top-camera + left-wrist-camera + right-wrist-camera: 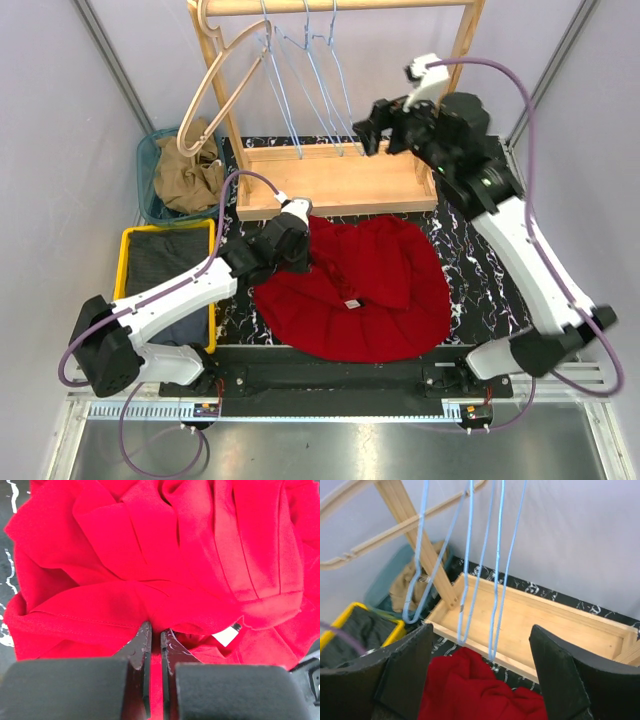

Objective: Place the skirt on the hanger

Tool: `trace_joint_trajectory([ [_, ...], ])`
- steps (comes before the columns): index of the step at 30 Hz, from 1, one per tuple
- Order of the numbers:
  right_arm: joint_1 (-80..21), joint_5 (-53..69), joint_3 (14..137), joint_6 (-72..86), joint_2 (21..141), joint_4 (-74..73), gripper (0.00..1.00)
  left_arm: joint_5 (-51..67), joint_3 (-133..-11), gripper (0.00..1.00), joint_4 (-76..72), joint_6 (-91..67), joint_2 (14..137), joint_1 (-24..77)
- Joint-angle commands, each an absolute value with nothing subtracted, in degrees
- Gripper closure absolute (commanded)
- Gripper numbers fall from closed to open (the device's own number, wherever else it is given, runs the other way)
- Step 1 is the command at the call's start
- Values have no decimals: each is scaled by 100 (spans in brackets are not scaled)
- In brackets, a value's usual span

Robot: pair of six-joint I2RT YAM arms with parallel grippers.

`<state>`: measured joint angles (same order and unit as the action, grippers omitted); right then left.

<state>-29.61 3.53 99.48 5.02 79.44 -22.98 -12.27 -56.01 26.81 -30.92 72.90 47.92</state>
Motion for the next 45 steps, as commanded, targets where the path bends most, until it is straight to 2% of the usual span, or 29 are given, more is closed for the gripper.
trace_joint_trajectory([
  [1, -2944, 211, 10695, -158, 8883, -1504, 17, -862, -5792, 100, 2312, -2962, 7304, 4755],
  [13, -2944, -535, 12989, -378, 10985, -1317, 23, -791, -5695, 100, 2347, -3015, 7154, 4755],
  [18, -2953, -536, 14272, -466, 11802, -1836, 38, -747, -5687, 100, 2355, -3023, 7163, 4755],
  [22, -2944, -352, 15107, -518, 12199, -2424, 45, -729, -5722, 100, 2382, -2997, 7189, 4755],
  [26, -2944, -272, 15231, -571, 12331, -2575, 45, -703, -5748, 100, 2408, -2980, 7216, 4746],
  [28, -2944, -229, 15266, -606, 12384, -2636, 40, -694, -5731, 100, 2408, -2980, 7216, 4755],
  [30, -2944, -316, 15275, -598, 12427, -2646, 41, -686, -5722, 100, 2408, -2988, 7207, 4755],
  [33, -2944, -395, 15328, -580, 12480, -2654, 53, -686, -5695, 100, 2417, -3015, 7216, 4755],
  [34, -2944, -387, 15354, -580, 12480, -2654, 63, -686, -5678, 100, 2408, -3006, 7216, 4755],
  [37, -2944, -430, 15389, -580, 12481, -2672, 83, -694, -5678, 100, 2408, -3006, 7216, 4755],
  [38, -2944, -448, 15398, -597, 12446, -2672, 96, -686, -5678, 100, 2400, -3015, 7216, 4746],
  [39, -2953, -518, 15407, -606, 12428, -2672, 100, -694, -5678, 100, 2408, -3015, 7225, 4755],
  [45, -2944, -659, 15635, -773, 12208, -2672, 100, -686, -5739, 100, 2400, -2980, 7260, 4746],
])
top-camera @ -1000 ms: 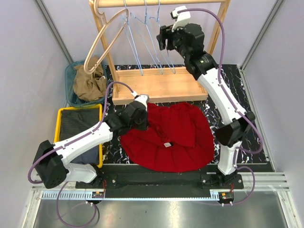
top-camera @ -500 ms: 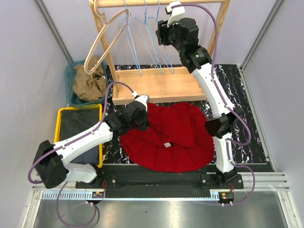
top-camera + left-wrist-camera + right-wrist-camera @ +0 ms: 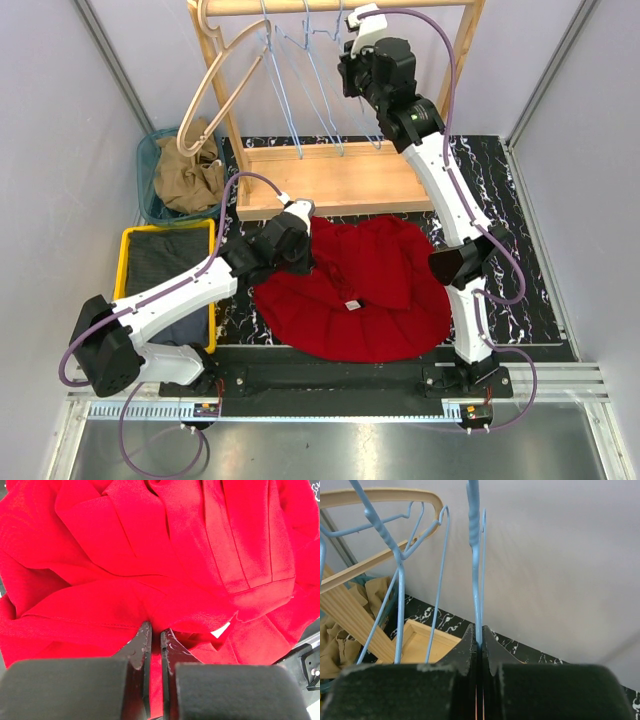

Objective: Place the skirt on the hanger

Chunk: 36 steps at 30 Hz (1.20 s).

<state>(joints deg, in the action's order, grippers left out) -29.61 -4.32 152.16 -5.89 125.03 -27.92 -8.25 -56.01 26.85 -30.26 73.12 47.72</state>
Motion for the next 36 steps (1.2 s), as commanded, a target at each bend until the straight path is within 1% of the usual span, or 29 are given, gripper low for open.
trace_joint_trajectory([
  [1, -2936, -659, 15644, -817, 12165, -2672, 100, -686, -5739, 100, 2399, -2979, 7268, 4755],
  [5, -2944, -642, 15487, -861, 11744, -2672, 100, -729, -5757, 100, 2408, -2962, 7277, 4755],
  [7, -2944, -589, 15023, -844, 11506, -2716, 100, -756, -5774, 100, 2426, -2936, 7286, 4755],
  [8, -2944, -519, 14777, -844, 11174, -2733, 100, -773, -5783, 100, 2426, -2927, 7295, 4755],
  [9, -2944, -501, 14174, -844, 10971, -2742, 100, -808, -5809, 100, 2434, -2918, 7295, 4755],
  [10, -2953, -475, 13846, -800, 10760, -2742, 100, -826, -5818, 100, 2461, -2901, 7304, 4755],
  [11, -2944, -405, 13495, -782, 10288, -2742, 100, -861, -5836, 100, 2470, -2874, 7321, 4755],
  [12, -2953, -387, 12821, -747, 10048, -2760, 100, -879, -5862, 100, 2487, -2848, 7330, 4755],
  [13, -2953, -369, 12475, -651, 9794, -2786, 100, -905, -5888, 100, 2496, -2830, 7339, 4746],
  [14, -2953, -387, 12141, -624, 9269, -2838, 100, -931, -5906, 100, 2522, -2787, 7365, 4746],
  [15, -2953, -395, 11450, -563, 8968, -2882, 100, -975, -5950, 100, 2566, -2769, 7374, 4746],
  [16, -2953, -396, 11095, -458, 8382, -2909, 100, -993, -5950, 100, 2593, -2734, 7383, 4746],
  [17, -2953, -282, 10761, -405, 8080, -3014, 100, -1019, -5950, 100, 2601, -2716, 7383, 4746],
  [18, -2953, -238, 10166, -343, 7781, -3093, 100, -1054, -5941, 100, 2602, -2698, 7374, 4737],
  [19, -2962, -185, 9908, -204, 7230, -3198, 100, -1063, -5941, 100, 2610, -2663, 7374, 4729],
  [22, -3006, 183, 9125, 148, 6315, -3804, 100, -1090, -5959, 100, 2628, -2593, 7418, 4676],
  [25, -3190, 413, 8492, 342, 5663, -4437, 100, -1125, -6029, 100, 2689, -2497, 7462, 4597],
  [28, -3471, 580, 7973, 501, 5249, -4947, 100, -1134, -6134, 100, 2768, -2382, 7506, 4491],
  [32, -3919, 1255, 7428, 624, 4984, -5168, 100, -1160, -6301, 100, 3014, -2268, 7480, 4334],
  [36, -4612, 1301, 7137, 589, 4940, -5212, 100, -1055, -6328, 100, 3146, -2171, 7365, 4193],
])
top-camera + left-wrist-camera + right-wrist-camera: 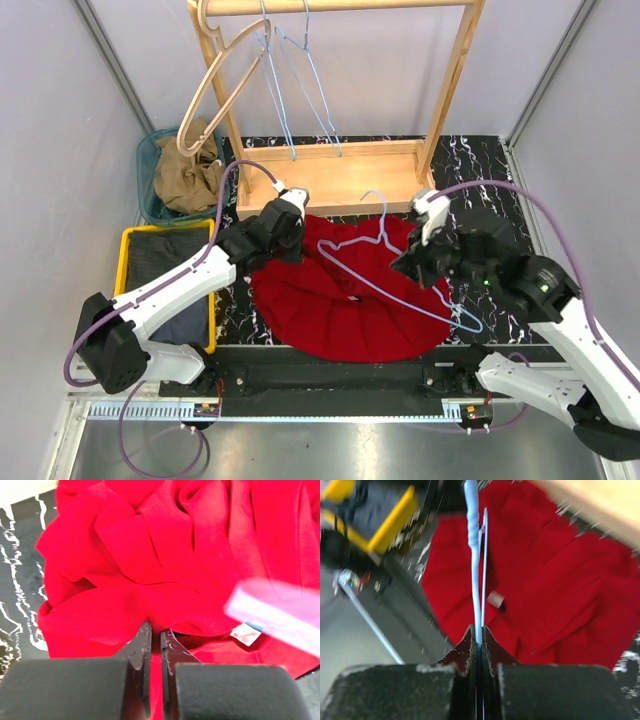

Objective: Place the skirt on the hanger

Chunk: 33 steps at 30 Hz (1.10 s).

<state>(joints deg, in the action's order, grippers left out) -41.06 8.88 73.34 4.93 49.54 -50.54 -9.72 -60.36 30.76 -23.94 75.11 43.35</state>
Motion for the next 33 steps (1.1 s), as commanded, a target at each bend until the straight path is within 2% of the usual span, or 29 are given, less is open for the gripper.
trace_joint_trajectory([
  [1, -4675, 1292, 7085, 580, 4879, -5134, 100, -1046, -6346, 100, 3173, -2153, 7348, 4158],
  [4, -4816, 1528, 6882, 545, 4703, -4827, 100, -985, -6355, 100, 3252, -2118, 7304, 4131],
  [8, -4860, 1152, 6654, 492, 4728, -4711, 100, -914, -6319, 100, 3357, -2065, 7207, 4131],
  [14, -4913, 1204, 6670, 352, 4755, -4561, 100, -905, -6381, 100, 3463, -2013, 7216, 4105],
  [22, -4913, 256, 6609, 211, 4808, -4483, 100, -782, -6416, 100, 3559, -1899, 7111, 4104],
  [33, -4913, 27, 6601, 26, 4904, -4368, 100, -606, -6486, 100, 3683, -1749, 7031, 4104],
])
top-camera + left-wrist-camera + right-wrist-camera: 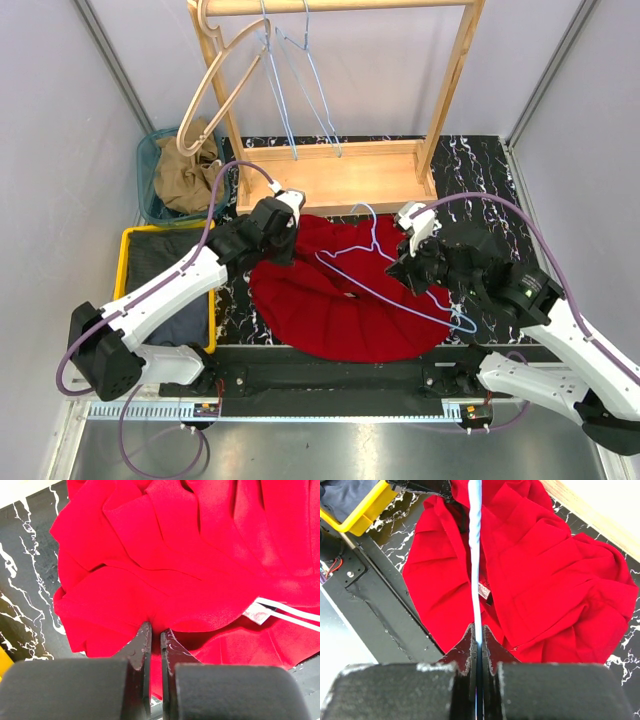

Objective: Place the skirt on the hanger

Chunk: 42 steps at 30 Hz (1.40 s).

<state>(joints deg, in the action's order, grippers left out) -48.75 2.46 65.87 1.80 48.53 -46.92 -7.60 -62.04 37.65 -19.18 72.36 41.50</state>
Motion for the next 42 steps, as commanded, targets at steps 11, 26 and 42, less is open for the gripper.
trace_joint_trajectory([
  [11, -5448, 98, 5626, 404, 5211, -2463, 100, 253, -6899, 100, 3648, -1933, 7084, 4113],
  [26, -6064, -1450, 3042, 580, 6045, 3029, 100, 1802, -5635, 98, 2532, -1925, 6276, 4166],
  [42, -6170, -1627, 2277, 721, 6399, 4939, 100, -552, -5581, 17, 3216, -1249, 5054, 4166],
])
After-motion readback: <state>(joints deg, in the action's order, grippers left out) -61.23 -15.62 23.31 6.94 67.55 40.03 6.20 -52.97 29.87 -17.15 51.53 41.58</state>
